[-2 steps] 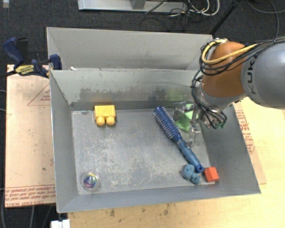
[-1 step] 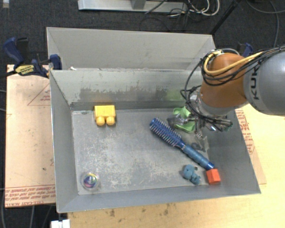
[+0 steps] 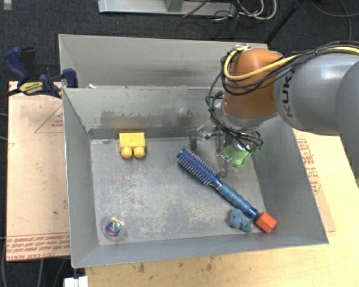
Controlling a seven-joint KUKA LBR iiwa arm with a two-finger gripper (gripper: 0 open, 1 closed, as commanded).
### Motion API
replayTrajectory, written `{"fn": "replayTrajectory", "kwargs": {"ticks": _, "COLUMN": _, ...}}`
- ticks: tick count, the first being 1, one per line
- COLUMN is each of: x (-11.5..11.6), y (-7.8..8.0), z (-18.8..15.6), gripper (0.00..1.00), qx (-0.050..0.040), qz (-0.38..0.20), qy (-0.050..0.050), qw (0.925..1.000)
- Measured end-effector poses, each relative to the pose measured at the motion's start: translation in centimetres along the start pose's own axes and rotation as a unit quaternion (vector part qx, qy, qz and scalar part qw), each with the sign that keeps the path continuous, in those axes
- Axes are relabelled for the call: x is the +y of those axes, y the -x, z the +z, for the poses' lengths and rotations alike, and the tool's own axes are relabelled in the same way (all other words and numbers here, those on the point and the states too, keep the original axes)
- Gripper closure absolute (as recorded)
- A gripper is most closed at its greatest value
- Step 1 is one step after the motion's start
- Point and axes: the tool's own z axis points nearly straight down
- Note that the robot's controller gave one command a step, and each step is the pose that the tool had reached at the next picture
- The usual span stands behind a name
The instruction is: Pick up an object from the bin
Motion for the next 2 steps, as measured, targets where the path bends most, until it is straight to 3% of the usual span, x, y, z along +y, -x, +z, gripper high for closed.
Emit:
{"fn": "replayTrajectory", "kwargs": {"ticks": 1, "x": 4.6, "y": -5.7, "z": 0.8, "gripper": 0.0, "qx": 0.0037, "qz": -0.123, "qy": 0.001, "qw": 0.9924}}
{"fn": "replayTrajectory", "kwargs": {"ticks": 2, "x": 11.7, "y": -6.6, "z": 0.8, "gripper": 0.0, "qx": 0.002, "qz": -0.091, "qy": 0.002, "qw": 0.9959}}
